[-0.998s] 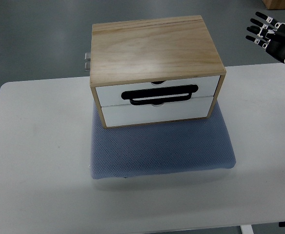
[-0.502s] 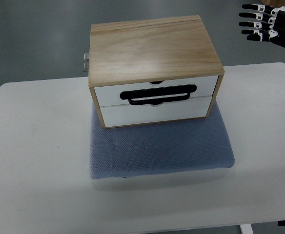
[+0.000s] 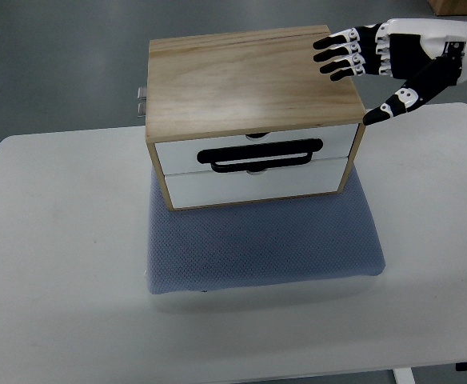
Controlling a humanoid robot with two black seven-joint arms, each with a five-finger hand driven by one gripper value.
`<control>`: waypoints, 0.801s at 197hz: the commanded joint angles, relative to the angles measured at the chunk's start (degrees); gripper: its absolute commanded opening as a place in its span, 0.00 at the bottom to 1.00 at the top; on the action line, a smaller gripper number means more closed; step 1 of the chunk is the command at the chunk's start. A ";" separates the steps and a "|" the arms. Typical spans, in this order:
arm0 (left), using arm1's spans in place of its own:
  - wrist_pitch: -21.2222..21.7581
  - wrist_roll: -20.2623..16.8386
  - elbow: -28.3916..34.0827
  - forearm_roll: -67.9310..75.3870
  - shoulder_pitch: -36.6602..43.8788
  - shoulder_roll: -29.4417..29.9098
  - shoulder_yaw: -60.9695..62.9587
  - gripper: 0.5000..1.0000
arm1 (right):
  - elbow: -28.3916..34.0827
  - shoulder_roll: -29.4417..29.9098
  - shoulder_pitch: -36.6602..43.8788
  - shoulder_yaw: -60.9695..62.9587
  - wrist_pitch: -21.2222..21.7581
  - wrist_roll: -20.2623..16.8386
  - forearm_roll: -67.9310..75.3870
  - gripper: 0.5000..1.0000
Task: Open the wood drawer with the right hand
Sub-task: 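Move the right hand down to the upper drawer's black handle, then hook the right hand's fingers around the upper drawer's black handle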
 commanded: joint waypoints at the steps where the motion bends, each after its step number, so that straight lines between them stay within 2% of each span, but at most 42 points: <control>1: 0.00 0.00 0.00 0.00 0.01 0.00 0.00 1.00 | 2.08 2.56 0.67 -0.03 0.00 -0.35 -2.15 0.89; 57: 0.00 0.00 0.00 0.00 0.10 0.00 0.00 1.00 | 0.68 11.36 -0.73 -0.12 0.00 -1.94 -11.03 0.89; 158: 0.00 0.00 0.00 0.00 0.01 0.00 0.00 1.00 | -7.94 17.42 -3.37 -0.30 -0.37 -2.02 -15.78 0.89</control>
